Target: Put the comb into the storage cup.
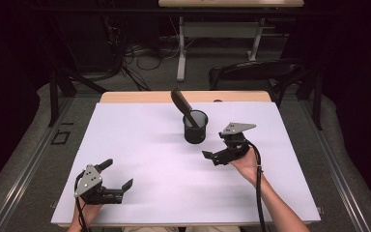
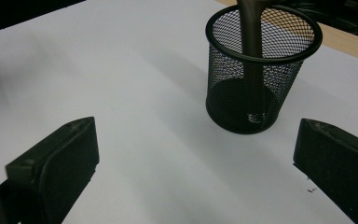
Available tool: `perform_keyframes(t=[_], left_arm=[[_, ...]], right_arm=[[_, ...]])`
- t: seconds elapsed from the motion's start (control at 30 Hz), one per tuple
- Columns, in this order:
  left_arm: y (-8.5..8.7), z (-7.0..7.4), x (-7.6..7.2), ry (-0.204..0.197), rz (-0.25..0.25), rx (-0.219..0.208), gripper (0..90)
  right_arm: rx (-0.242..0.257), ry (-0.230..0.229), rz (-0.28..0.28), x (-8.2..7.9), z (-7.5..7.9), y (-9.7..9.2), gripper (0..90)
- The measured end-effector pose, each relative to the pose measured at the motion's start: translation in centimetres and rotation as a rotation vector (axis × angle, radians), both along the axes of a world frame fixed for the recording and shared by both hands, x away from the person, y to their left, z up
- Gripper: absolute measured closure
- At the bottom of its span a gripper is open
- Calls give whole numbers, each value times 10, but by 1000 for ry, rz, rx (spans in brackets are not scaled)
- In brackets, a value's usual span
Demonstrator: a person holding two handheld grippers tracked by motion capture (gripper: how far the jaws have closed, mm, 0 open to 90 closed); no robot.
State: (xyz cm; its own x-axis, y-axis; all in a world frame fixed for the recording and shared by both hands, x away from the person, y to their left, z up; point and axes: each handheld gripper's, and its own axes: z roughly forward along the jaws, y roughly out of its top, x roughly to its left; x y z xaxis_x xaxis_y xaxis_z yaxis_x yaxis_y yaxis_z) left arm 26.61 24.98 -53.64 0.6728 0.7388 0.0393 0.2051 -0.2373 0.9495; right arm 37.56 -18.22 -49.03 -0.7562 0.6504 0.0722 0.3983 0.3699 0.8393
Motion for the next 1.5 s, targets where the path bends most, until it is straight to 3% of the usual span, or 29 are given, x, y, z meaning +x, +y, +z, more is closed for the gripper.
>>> perform_keyframes(t=[0.5,0.93,1.5], left_arm=[[0,0,0,1,-4,-4,3],[-1,-1,0,2,-6,2,3],[-2,-1,1,5,-7,0,2]], right_arm=[[-38,19,20,-19,-5,-4,0],[-51,-16,39,-43,2,-14,0],[-61,-48,21,-71,-1,-32,0]])
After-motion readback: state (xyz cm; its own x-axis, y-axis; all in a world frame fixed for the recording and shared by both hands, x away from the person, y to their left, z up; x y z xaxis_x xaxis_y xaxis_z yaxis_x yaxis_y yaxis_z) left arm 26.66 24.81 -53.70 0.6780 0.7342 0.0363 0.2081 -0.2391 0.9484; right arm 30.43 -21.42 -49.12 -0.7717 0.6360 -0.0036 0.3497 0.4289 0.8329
